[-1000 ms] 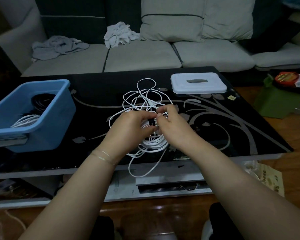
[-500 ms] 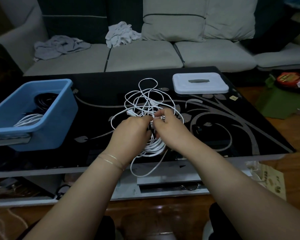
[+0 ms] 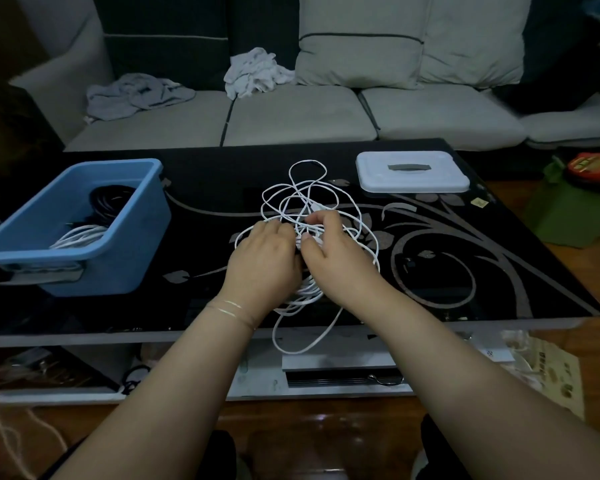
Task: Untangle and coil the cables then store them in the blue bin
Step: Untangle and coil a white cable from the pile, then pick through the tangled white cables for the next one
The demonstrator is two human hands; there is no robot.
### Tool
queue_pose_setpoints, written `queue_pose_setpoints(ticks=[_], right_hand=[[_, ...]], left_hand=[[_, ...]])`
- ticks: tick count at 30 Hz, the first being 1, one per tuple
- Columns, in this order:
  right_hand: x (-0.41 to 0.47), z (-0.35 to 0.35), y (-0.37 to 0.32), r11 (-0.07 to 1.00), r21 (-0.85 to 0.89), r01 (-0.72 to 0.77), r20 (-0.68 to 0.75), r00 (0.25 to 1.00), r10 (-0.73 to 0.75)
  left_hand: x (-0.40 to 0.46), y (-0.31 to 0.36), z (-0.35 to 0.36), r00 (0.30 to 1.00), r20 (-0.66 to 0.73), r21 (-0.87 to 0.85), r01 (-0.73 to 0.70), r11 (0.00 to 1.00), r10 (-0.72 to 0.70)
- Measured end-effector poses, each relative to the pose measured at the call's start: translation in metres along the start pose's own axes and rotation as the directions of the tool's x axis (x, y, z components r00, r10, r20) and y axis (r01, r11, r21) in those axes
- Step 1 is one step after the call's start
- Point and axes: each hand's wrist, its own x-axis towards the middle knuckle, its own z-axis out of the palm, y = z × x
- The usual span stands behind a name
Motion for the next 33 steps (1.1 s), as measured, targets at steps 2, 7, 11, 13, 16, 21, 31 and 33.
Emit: queue_pose_setpoints(ticks=[2,7,11,13,16,21,31,33], right_hand=[[0.000,0.000,0.000,1.000,-0.020,0.016,0.009,1.000,-0.016],[0.000,0.004,-0.001,0.999,0.015,0.038,0.030,0.999,-0.039],[0.002,0.008,0.002,0.999,0.039,0.016,0.031,0.999,-0.017],[0.002,0.008,0.003,0.998,0.054,0.018,0.029,0.999,-0.019],[0.002,0.007,0.003,0.994,0.089,0.055,0.020,0.998,-0.057],[0.005,0.013,0.000,0.959,0.258,0.116,0.032,0.991,-0.128],[0.020,0.015,-0.008,0.811,0.585,-0.012,-0.031,0.999,0.036],[0.018,0.017,-0.008,0.818,0.575,-0.013,-0.016,0.999,0.028]], left_hand=[[-0.001,-0.004,0.004,0.999,-0.011,0.026,-0.034,0.999,0.034],[-0.004,-0.014,0.004,0.996,-0.023,0.142,-0.083,0.986,0.087],[-0.007,-0.012,0.002,0.994,0.109,0.097,-0.011,0.995,0.000],[-0.005,-0.017,-0.008,0.949,0.308,-0.154,0.119,0.981,-0.066],[-0.003,-0.033,-0.035,0.827,0.562,-0.615,0.398,0.681,0.024],[-0.008,-0.044,-0.049,0.857,0.504,-0.792,0.508,0.339,-0.105],[0.020,-0.134,-0.092,0.630,-0.147,-0.890,0.251,0.379,-0.762],[0.022,-0.160,-0.097,0.545,-0.237,-0.815,0.339,0.470,-0.804]])
